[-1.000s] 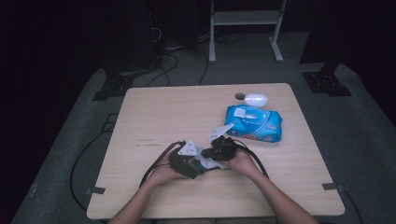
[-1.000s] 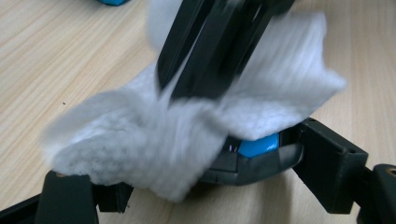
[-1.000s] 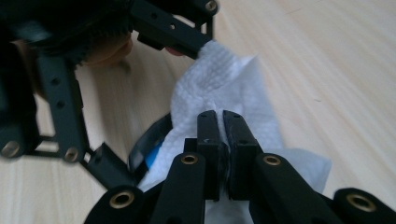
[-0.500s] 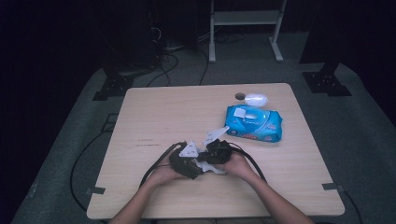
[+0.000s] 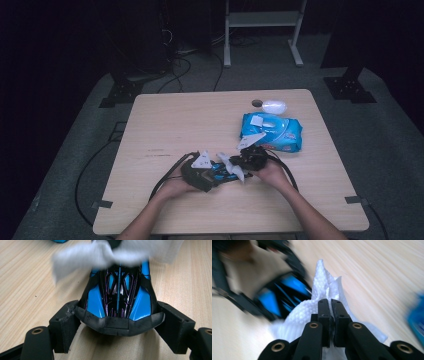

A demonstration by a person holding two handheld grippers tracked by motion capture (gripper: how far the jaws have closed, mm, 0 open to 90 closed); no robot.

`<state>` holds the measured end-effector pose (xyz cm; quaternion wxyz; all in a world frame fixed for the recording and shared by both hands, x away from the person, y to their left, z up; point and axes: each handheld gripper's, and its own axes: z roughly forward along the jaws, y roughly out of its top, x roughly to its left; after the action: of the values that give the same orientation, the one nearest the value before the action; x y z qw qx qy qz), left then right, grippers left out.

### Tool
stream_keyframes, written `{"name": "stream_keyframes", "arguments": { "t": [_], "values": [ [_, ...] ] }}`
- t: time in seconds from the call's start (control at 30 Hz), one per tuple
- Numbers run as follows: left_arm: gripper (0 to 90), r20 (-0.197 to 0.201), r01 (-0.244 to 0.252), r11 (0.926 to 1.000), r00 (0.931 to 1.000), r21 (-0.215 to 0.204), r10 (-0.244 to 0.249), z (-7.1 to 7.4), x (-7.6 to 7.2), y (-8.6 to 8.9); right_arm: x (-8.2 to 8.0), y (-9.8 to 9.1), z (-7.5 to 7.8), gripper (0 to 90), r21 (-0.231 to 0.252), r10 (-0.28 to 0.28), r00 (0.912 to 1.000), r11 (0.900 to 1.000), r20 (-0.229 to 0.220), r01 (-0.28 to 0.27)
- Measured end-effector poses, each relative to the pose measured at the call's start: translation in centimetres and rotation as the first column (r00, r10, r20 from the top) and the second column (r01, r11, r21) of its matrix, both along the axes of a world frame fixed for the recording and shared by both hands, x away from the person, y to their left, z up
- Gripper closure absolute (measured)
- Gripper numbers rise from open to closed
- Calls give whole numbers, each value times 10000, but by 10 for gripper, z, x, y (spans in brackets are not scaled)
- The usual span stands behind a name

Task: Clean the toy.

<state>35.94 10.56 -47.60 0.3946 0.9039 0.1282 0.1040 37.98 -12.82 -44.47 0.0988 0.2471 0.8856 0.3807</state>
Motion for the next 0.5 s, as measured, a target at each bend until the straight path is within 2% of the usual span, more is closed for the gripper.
{"name": "stream_keyframes", "arguments": {
  "t": [0.07, 0.13, 0.2, 0.27, 0.33, 0.43, 0.5],
  "values": [
    [235, -3, 10, 10000, 10000, -9, -10, 0, 0, 0, 1, -15, -3, 858, -269, -388, 9992, 9989, 44, 389],
    [234, -20, 6, 10000, 10000, -30, -6, 0, 0, 0, 2, -28, -7, 859, -221, -665, 9976, 9976, -177, 661],
    [234, -23, 23, 10000, 10000, -40, -23, -1, 1, 0, 1, -34, -9, 858, 31, -831, 9960, 9965, -330, 833],
    [234, -47, 12, 10000, 10000, -80, -12, -1, 1, 0, 0, -29, -8, 858, 48, -727, 9972, 9973, -153, 728],
    [234, -45, 8, 10000, 10000, -69, -9, -1, 1, 0, -1, -20, -7, 858, 542, -548, 9981, 9969, -275, 562],
    [235, -88, 31, 10000, 10000, -78, -32, -1, 1, 1, -1, -11, -6, 857, 513, -392, 9992, 9979, -36, 394],
    [235, -98, 37, 10000, 9999, -88, -38, -1, 1, 1, 0, -14, -7, 857, 359, -516, 9986, 9980, 82, 513]
  ]
}}
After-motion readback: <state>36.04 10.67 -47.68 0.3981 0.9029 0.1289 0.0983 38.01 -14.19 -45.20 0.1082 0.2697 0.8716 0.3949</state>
